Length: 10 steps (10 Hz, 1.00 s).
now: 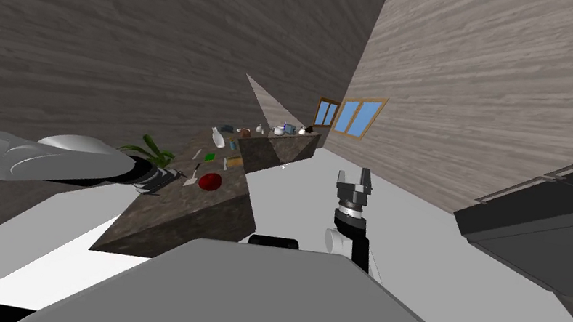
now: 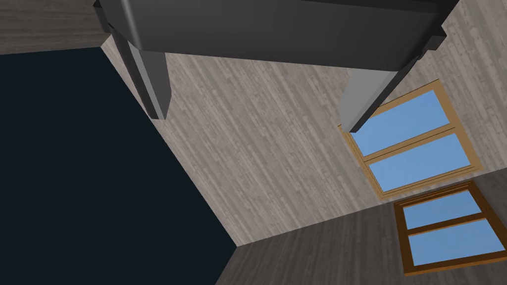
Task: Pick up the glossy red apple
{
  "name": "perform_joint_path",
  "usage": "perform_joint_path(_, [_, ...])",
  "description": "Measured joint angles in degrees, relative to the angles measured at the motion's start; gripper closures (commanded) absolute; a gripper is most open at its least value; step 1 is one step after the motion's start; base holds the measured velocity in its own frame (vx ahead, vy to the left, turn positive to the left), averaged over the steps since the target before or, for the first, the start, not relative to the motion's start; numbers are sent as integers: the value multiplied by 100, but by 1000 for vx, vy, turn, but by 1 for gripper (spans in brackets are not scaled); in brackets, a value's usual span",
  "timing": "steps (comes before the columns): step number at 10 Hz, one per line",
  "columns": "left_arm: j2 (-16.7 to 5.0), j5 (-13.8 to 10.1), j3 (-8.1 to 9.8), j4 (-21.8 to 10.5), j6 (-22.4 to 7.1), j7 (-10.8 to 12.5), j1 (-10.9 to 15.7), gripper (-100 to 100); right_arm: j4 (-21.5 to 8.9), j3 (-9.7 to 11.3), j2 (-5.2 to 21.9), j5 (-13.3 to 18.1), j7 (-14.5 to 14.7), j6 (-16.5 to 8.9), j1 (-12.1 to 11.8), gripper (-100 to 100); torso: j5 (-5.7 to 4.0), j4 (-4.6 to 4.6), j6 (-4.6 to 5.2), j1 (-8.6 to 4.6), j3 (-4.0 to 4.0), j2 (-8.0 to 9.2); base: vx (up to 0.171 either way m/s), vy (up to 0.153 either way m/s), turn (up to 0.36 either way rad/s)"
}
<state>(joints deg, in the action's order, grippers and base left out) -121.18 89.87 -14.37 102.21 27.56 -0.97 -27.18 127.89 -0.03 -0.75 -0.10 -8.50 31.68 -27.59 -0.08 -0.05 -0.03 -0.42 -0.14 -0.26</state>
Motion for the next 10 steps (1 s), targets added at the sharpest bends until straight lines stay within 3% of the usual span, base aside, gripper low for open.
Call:
perform_joint_path(2, [-334, 66, -296, 48, -102, -176, 24, -100, 0, 0, 0, 0, 0, 0, -1, 0, -3, -5, 0, -14, -10, -17, 141, -113, -227])
perform_joint_path(4, [-530, 203, -389, 137, -101, -272, -114, -100, 0, 0, 0, 0, 0, 0, -1, 0, -4, -7, 0, -23, -15, -23, 140, -136, -200])
perform_joint_path(6, [-557, 236, -494, 175, -137, -361, -198, -100, 1, -1, 0, 0, 0, 0, -1, 0, 0, 1, -8, 3, 3, 7, 44, -34, -1])
perform_joint_path(7, [-555, 232, -493, 171, -135, -380, -200, 0, 0, -1, 1, 0, 0, 0, 0, 0, 5, 6, -8, 20, 15, 26, 7, -5, -2])
perform_joint_path(8, [-556, 232, -493, 171, -136, -378, -200, -100, 0, -1, 1, 0, 0, 0, 0, 0, 7, 9, -9, 27, 21, 37, -140, 127, -337])
perform_joint_path(10, [-145, -128, -774, -282, 121, -665, -73, -100, 0, -2, 2, 0, 0, -1, 4, 0, 24, 26, -6, 96, 64, 111, -180, 140, -435])
